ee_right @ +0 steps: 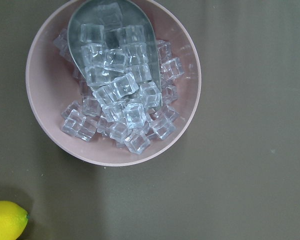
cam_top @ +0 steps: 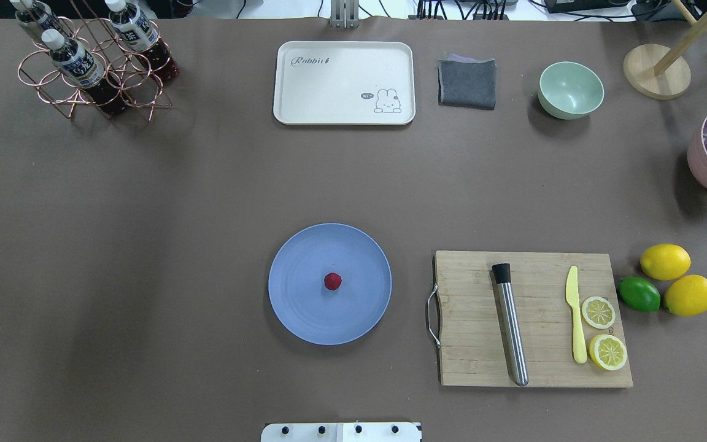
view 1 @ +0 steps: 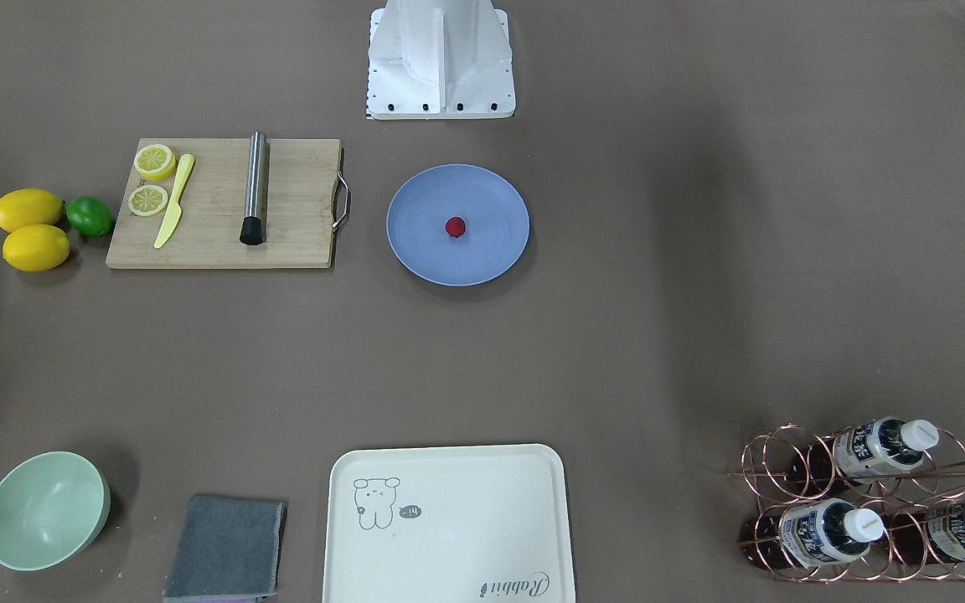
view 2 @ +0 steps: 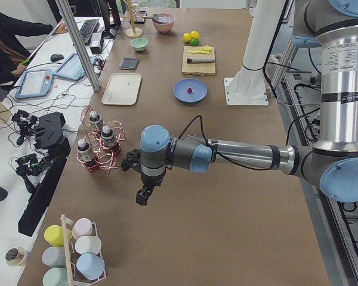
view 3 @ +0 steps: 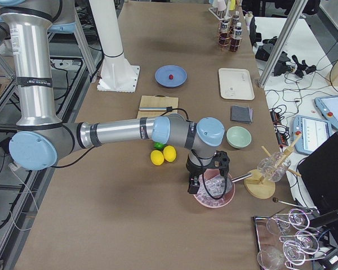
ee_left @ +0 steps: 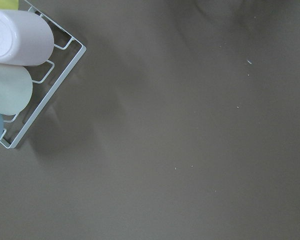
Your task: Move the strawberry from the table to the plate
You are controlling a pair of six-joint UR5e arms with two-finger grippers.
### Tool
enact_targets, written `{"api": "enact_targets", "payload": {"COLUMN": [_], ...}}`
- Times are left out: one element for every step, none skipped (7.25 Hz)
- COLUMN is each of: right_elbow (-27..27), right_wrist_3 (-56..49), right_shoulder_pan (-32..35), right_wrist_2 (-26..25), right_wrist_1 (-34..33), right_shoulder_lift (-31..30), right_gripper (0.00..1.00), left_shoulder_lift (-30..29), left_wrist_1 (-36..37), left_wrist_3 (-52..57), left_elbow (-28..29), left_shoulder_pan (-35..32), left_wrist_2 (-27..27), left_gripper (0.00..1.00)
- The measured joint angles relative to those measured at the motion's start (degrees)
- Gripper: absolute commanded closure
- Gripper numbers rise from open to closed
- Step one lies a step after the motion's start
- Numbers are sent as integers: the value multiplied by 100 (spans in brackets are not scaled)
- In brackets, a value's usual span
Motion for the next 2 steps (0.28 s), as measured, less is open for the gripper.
{"api": "enact_targets", "payload": {"right_elbow": [-2, -2], "right_wrist_3": [1, 1], "right_shoulder_pan": [0, 0], "right_wrist_2": [5, 8], "right_wrist_1": [20, 27], "right_shoulder_lift": [-6, -11], "right_gripper": [0, 0], "left_shoulder_lift": [-2, -2], "left_wrist_1": [-1, -1], "left_wrist_3": [0, 0], "left_elbow": [0, 5], "left_shoulder_pan": [4, 6], "left_wrist_2": [2, 3], "left_gripper": [2, 2]}}
